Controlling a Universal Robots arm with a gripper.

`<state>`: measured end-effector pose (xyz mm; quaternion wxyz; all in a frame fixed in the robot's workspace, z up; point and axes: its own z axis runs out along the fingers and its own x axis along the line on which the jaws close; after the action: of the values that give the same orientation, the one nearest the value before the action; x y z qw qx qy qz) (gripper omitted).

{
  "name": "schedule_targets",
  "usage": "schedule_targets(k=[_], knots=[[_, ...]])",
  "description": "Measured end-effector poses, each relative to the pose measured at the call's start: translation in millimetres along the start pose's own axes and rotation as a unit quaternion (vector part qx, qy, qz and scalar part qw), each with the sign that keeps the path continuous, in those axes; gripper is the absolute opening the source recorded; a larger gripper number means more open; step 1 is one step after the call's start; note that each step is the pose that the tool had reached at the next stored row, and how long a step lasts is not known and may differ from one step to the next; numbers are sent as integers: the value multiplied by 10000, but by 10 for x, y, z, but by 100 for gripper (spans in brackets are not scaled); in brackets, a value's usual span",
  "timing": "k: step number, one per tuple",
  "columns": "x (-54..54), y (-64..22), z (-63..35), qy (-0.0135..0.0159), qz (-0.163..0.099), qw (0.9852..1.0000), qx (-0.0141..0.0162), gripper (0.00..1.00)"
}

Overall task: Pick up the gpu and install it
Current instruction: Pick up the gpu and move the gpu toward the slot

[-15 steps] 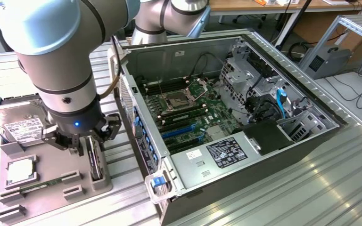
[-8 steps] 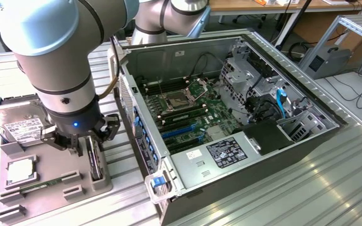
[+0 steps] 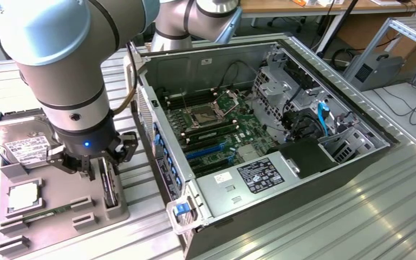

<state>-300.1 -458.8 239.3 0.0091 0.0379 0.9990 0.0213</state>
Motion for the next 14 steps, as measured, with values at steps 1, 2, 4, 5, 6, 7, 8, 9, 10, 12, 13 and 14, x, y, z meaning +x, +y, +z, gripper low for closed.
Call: schedule_targets(k=[1, 2, 4, 5, 6, 7, 8, 9, 10, 12, 13, 14], knots=[[0, -1, 0, 0, 0, 10000, 0, 48], [-1, -1, 0, 0, 1, 10000, 0, 48], [-1, -2, 0, 0, 0, 10000, 0, 48], [-1, -2, 0, 0, 0, 10000, 0, 48], [-1, -2, 0, 0, 0, 10000, 0, 48], [-1, -2, 0, 0, 0, 10000, 0, 48], [-1, -2, 0, 0, 0, 10000, 0, 48], [-1, -2, 0, 0, 0, 10000, 0, 48], [-1, -2, 0, 0, 0, 10000, 0, 48], [-1, -2, 0, 0, 0, 10000, 0, 48], [-1, -2, 0, 0, 0, 10000, 0, 47], [-1, -2, 0, 0, 0, 10000, 0, 47]])
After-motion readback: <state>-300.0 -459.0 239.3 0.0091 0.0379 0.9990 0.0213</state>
